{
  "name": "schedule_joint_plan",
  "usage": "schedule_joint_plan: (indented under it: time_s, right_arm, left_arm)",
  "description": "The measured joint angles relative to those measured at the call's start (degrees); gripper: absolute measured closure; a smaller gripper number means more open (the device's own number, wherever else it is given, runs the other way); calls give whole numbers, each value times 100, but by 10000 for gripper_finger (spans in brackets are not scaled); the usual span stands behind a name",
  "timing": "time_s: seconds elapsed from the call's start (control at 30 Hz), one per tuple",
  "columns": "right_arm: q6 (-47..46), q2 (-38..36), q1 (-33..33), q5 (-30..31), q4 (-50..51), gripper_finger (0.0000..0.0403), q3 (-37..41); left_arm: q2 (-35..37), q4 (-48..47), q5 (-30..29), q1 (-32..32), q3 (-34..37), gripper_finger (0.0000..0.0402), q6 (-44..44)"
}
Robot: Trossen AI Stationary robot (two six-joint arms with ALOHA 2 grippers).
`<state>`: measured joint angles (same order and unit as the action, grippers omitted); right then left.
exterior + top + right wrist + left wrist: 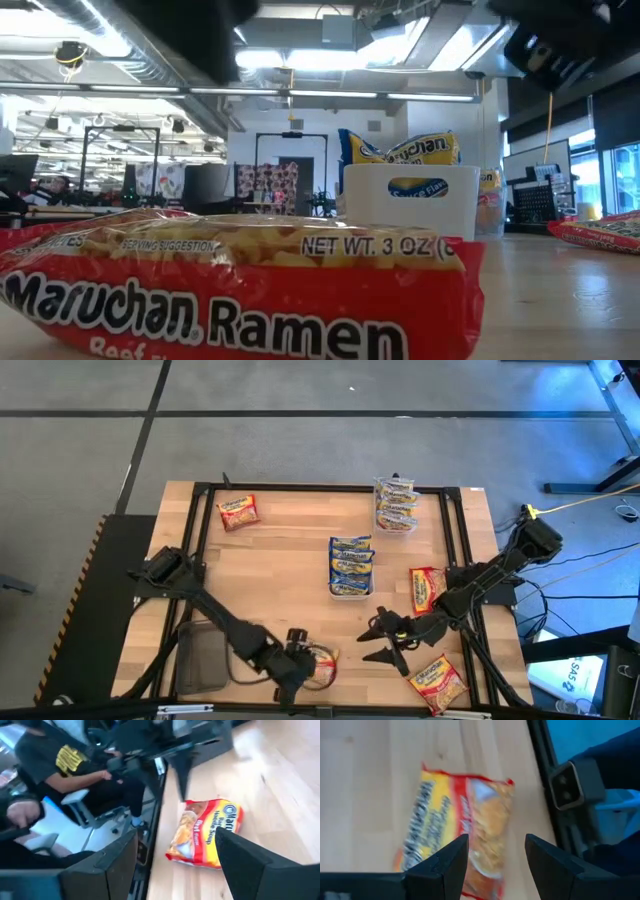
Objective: Sort Maruchan noodles
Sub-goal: Put the red noodle pack in the black bin
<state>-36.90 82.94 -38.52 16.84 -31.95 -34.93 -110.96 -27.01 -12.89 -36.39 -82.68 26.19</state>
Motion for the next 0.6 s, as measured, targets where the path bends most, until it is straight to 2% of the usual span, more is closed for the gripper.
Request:
schedule_joint_plan:
  time_s: [0.1,0.23,0.37,0.47,0.6]
  right_arm:
    - [-267,224,75,54,-48,153,-3]
    - [-860,729,155,166,-178,120,-25]
    - [-1588,1253,397,270,-99,90,-142]
    - [-1877,1598,599,306,-96,81,-255]
    - [-2004,2050,838,-116,-115,81,-538]
  left_arm:
    - [-18,55,-349,-218,92,211,282]
    - [-59,119,-821,-421,372,211,782]
    - [-59,637,-872,-472,712,211,1062]
    - [-78,1365,-858,-442,1032,211,1076]
    - [-109,1883,-821,-394,1386,211,1085]
